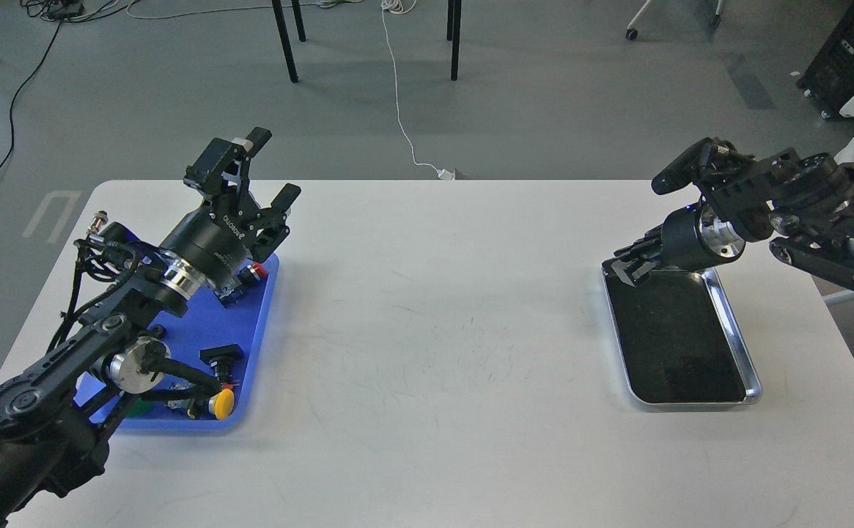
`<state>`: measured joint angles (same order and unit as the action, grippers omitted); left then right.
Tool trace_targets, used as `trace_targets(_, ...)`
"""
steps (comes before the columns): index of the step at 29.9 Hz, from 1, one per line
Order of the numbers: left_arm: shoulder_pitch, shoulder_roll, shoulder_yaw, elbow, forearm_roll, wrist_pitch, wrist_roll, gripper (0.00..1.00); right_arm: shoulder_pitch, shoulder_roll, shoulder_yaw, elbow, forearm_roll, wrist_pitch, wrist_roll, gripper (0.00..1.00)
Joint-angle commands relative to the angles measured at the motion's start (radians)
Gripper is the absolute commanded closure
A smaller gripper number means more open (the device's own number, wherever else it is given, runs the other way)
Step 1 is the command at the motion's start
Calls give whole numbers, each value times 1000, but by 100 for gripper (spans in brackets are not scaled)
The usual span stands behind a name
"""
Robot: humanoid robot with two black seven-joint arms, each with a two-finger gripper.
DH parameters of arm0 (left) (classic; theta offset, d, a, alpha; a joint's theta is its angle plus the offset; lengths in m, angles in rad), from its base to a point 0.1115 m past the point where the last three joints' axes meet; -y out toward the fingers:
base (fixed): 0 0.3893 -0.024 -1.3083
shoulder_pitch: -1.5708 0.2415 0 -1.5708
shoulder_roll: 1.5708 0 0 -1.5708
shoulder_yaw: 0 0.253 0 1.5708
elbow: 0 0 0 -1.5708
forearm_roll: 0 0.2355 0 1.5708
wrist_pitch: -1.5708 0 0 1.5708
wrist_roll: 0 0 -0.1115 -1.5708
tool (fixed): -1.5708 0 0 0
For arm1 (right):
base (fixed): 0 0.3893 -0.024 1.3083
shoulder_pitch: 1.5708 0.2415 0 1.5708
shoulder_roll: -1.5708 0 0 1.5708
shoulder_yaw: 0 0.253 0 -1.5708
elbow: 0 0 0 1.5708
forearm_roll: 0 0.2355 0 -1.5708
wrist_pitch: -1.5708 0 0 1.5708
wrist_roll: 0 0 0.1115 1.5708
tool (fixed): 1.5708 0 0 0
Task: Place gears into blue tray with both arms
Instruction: 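Carry the black part with the right gripper toward the table center, then release the black part on the table and retract the right gripper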
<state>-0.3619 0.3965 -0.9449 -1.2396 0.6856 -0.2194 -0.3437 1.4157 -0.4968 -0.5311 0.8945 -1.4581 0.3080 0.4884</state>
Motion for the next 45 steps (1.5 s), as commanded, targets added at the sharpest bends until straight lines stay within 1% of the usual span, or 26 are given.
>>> trace_targets(1,0,1,0,0,0,0,0,2,22,73,-6,23,83,0,0,85)
trace_targets(5,0,2,-2,0,0,2,0,2,19,190,-10,4,145,-4,0,85)
trace_targets(9,0,5,-3,-1,0,2,0,2,-4,309,-12,-54,202,-13,0,85)
trace_targets(12,0,10,-3,-1,0,2,0,2,-35,388,-12,-89,222,-47,0,85)
trace_targets(16,0,10,-3,0,0,2,0,2,-76,483,-84,-138,222,-113,0,84)
trace_targets(20,0,7,-3,0,0,2,0,2,-115,497,-122,-154,222,-171,0,84)
trace_targets(30,0,10,-2,0,0,2,0,2,-126,497,-124,-151,236,-178,0,83)
trace_targets(31,0,8,-2,0,0,2,0,2,-126,497,-122,-151,236,-179,0,81)
trace_targets(33,0,7,-2,0,0,2,0,2,-124,497,-122,-151,239,-179,0,72)
trace_targets(34,1,7,-2,0,0,2,0,2,-124,497,-122,-151,246,-179,0,66)
trace_targets(36,1,7,0,0,0,2,0,2,-124,497,-122,-151,277,-179,0,51)
trace_targets(38,1,7,0,0,0,2,0,2,-123,497,-122,-146,306,-179,0,44)
trace_targets(41,1,7,0,0,0,2,0,2,-118,497,-107,-137,334,-179,0,28)
trace_targets(44,3,8,0,0,0,2,0,2,-109,497,-73,-126,369,-178,0,15)
trace_targets(45,3,8,1,0,0,2,-1,2,-109,480,-58,-115,384,-178,0,11)
